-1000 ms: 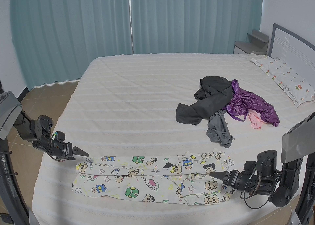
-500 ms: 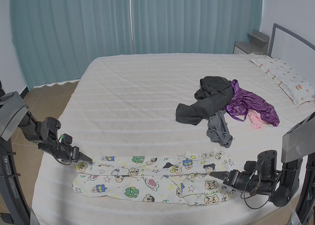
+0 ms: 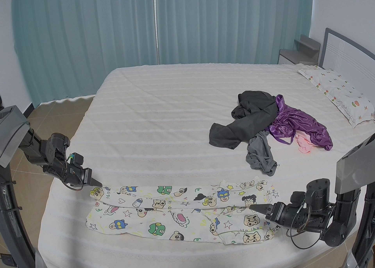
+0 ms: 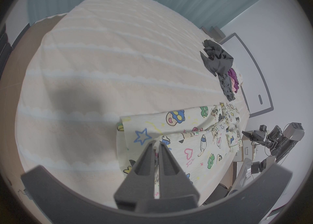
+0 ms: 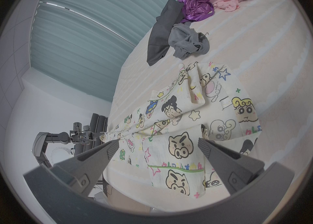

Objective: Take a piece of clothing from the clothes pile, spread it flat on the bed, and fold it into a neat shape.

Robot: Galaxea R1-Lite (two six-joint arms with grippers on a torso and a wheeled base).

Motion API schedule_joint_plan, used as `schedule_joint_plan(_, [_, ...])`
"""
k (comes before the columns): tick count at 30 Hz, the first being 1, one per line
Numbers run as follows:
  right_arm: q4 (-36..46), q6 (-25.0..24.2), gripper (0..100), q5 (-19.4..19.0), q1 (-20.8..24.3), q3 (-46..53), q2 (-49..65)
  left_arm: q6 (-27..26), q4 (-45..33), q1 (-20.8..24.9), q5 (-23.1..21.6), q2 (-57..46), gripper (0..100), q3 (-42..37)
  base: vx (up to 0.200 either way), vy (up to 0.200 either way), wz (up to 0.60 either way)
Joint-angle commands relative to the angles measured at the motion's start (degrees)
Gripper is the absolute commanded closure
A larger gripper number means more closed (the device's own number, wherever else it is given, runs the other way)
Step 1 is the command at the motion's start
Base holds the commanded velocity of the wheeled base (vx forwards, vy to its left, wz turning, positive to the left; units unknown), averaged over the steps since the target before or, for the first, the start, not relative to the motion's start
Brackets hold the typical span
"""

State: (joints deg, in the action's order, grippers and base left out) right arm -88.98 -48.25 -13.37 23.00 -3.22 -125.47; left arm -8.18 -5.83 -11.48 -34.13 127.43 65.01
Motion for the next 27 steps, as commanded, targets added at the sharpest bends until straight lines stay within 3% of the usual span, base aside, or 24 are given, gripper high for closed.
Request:
schedule_joint_plan(1, [-1.0, 0.0, 0, -0.1, 0.4, 0.5, 0.1, 0.8, 0.0, 0.0, -0.3, -0.7, 100, 2.1, 0.000, 0.000, 0.00])
schedule_joint_plan(12, [-1.0, 0.0, 0, -0.1, 0.3, 0.6, 0.1, 4.9, 6.2, 0.1, -1.4, 0.1, 100, 4.3, 0.000, 0.000, 0.00])
schedule_joint_plan(17, [-1.0, 0.0, 0, -0.1, 0.4, 0.6, 0.1, 10.2, 12.6, 0.4, -1.5, 0.6, 100, 4.2, 0.000, 0.000, 0.00])
schedule_joint_plan(27, [-1.0, 0.0, 0, -0.1, 0.3, 0.4, 0.1, 11.8, 19.3, 0.6, -2.8, 0.6, 100, 2.0, 0.000, 0.000, 0.00])
